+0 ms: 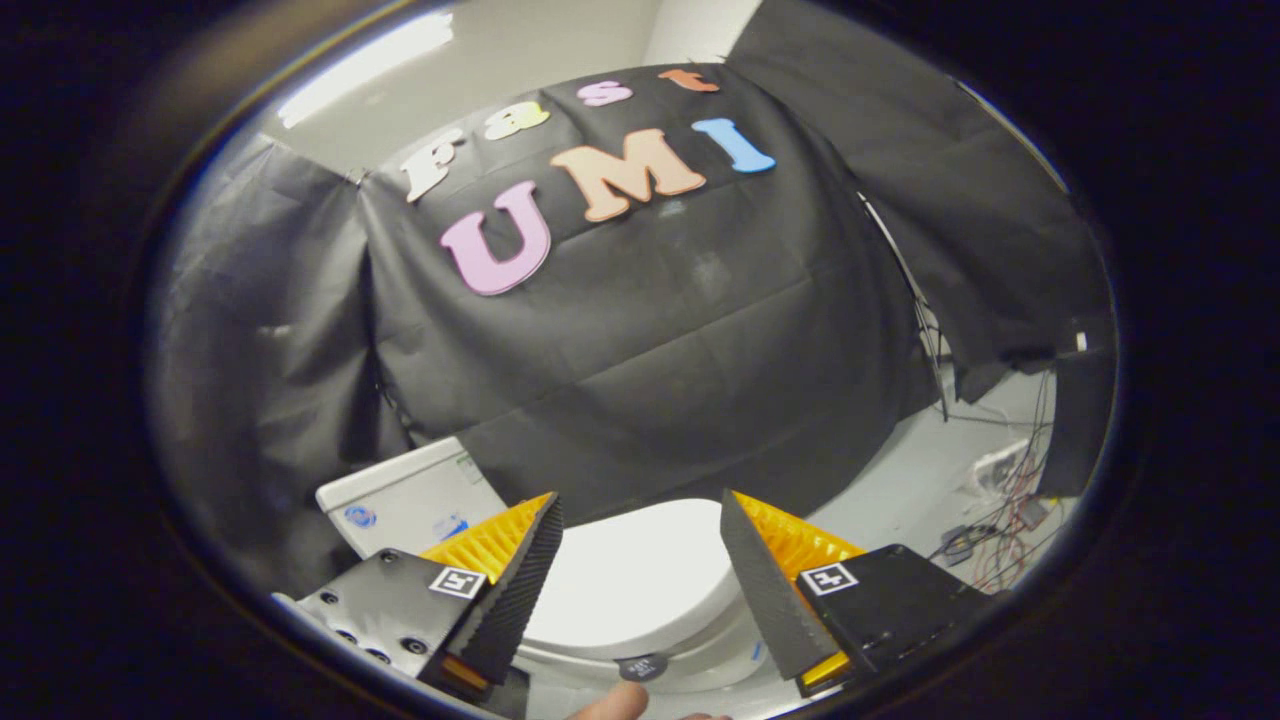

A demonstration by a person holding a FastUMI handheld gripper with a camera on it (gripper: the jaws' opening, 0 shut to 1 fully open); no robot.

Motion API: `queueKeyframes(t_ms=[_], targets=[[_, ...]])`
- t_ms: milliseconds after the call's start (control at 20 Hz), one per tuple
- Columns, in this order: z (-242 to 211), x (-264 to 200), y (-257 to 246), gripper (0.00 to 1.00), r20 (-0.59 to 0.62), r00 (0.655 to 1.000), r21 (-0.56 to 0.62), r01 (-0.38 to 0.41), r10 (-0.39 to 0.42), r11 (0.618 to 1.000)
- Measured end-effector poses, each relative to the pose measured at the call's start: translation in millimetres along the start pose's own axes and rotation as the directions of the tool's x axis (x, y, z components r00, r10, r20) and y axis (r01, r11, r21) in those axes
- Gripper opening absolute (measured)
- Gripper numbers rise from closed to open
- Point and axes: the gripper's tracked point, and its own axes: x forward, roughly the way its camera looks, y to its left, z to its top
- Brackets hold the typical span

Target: Open the toilet lid.

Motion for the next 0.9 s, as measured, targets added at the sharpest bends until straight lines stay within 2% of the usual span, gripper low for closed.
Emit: queueKeyframes(t_ms=[100, 400, 600, 900], targets=[[-17, 11, -10, 0.98, -0.009, 1.000, 0.083, 0.021, -0.021, 0.996], [-98, 17, -32, 0.96, -0.245, 0.965, 0.186, 0.137, -0.089, 0.973], [-141, 12, -54, 0.97, -0.352, 0.925, 0.301, 0.256, -0.143, 0.919], [-166, 2, -69, 0.96, -0.372, 0.911, 0.435, 0.341, -0.178, 0.833]])
